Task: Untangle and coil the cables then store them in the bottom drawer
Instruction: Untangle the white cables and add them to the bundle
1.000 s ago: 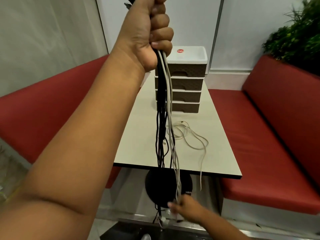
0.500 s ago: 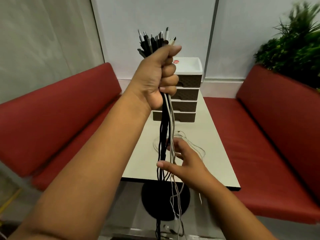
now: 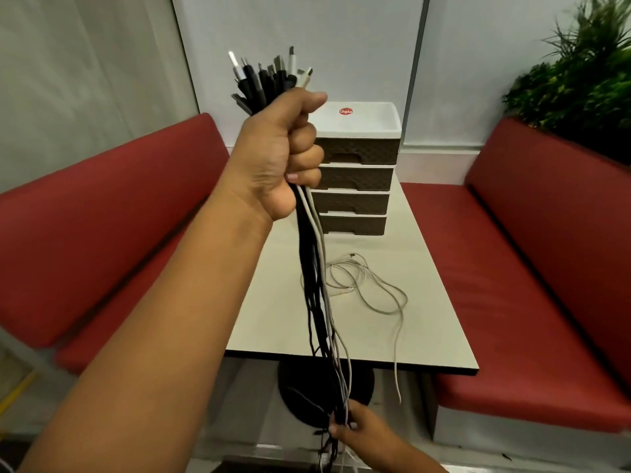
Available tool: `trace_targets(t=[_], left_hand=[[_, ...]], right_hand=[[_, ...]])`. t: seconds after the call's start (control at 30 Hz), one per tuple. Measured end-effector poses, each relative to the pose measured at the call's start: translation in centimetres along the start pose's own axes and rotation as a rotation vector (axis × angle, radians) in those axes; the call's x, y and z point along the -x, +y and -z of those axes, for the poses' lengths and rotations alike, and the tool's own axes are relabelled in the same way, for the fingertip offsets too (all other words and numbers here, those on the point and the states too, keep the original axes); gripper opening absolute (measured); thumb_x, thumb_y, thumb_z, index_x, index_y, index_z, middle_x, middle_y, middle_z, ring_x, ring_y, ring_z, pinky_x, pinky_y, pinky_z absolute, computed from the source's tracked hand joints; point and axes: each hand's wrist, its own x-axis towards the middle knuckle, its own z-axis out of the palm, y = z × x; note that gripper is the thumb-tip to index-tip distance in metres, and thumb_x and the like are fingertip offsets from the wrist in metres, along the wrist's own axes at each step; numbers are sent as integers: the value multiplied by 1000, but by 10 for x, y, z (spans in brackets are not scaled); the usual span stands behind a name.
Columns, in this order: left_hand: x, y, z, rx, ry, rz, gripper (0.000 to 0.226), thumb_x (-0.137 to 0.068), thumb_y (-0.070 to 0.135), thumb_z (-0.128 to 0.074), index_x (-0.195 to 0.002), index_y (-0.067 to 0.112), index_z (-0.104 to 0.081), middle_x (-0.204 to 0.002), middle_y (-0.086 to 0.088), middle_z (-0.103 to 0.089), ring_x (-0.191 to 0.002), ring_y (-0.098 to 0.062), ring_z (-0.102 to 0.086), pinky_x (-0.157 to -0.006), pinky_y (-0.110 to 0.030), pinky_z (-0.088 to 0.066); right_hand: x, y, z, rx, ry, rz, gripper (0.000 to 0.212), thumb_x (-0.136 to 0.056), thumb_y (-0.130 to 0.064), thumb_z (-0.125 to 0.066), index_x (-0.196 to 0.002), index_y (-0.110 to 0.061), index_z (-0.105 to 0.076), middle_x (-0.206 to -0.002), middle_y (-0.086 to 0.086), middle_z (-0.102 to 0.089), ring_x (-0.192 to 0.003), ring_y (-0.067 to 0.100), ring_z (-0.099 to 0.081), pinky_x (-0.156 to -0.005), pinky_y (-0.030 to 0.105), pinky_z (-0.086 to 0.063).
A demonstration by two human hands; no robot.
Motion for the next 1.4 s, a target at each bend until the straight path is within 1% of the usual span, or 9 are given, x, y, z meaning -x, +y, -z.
trace_targets(t=[0.13, 0.2, 0.4, 0.53, 0.7, 0.87, 1.03, 1.23, 1.4], left_hand=[[-4, 5, 19, 24, 17, -10, 58, -94, 23, -52, -38, 22, -39, -41, 11, -15, -35, -6, -10, -35, -19, -11], [-7, 1, 30, 37, 19, 5, 56, -93, 23, -52, -42, 24, -29, -39, 11, -15, -34, -6, -10, -33, -17, -13], [-20, -29, 57, 66, 28, 94, 53, -92, 23, -51, -47, 24, -22, -38, 12, -15, -32, -5, -10, -33, -15, -12], [-35, -52, 64, 57, 23, 169, 55, -94, 23, -49, -47, 24, -21, -38, 11, -14, -33, -5, -9, -37, -17, -7], [-58, -76, 67, 46, -8, 276, 54, -94, 22, -50, -47, 25, -24, -39, 11, -15, -33, -5, -10, -37, -18, -7], [-76, -89, 73, 68, -55, 346, 54, -93, 22, -51, -45, 25, -26, -39, 11, -16, -33, -5, -12, -36, -16, -9], [-92, -95, 79, 72, -70, 383, 52, -93, 21, -51, -47, 26, -27, -39, 11, -16, -33, -5, -12, -36, -14, -10], [-101, -100, 93, 113, -59, 433, 52, -93, 22, -51, -46, 25, -27, -39, 11, -16, -31, -4, -13, -35, -14, -10], [-103, -103, 110, 129, -35, 457, 47, -89, 24, -55, -54, 27, -25, -40, 11, -16, -31, -3, -13, -35, -14, -10]], right_hand=[[4, 1, 11, 309, -121, -143, 60, -87, -21, -62, -143, -22, -43, -142, 3, -50, -132, 12, -47, -109, 22, -35], [1, -4, 24, 492, -169, -211, 57, -94, -13, -52, -147, -16, -35, -149, 9, -41, -138, 22, -39, -109, 25, -31], [-7, -21, 71, 484, 126, -32, 28, -94, -17, -52, -117, -24, -67, -116, -6, -67, -103, 6, -61, -89, 16, -45], [-11, -23, 107, 621, 418, 179, 44, -87, 2, -49, -114, -27, -68, -117, -8, -61, -103, 7, -57, -86, 18, -45], [-15, -6, 121, 1081, 258, 308, 42, -87, -15, -44, -121, -37, -59, -147, 0, -45, -138, 25, -39, -106, 35, -37], [-25, -3, 134, 1238, 248, 460, 24, -88, -34, -41, -96, -32, -64, -114, -5, -65, -113, 18, -61, -89, 27, -52], [-47, -20, 140, 1155, 176, 404, 14, -91, -35, -46, -85, -26, -56, -85, -8, -59, -79, 13, -56, -71, 28, -49], [-73, -78, 153, 571, 346, 53, 15, -98, -34, -52, -102, -21, -60, -70, -13, -52, -62, 4, -48, -57, 16, -36], [-90, -128, 180, 61, 408, -44, 26, -98, -24, -57, -83, -9, -71, -61, 0, -52, -50, 8, -51, -53, 18, -42]])
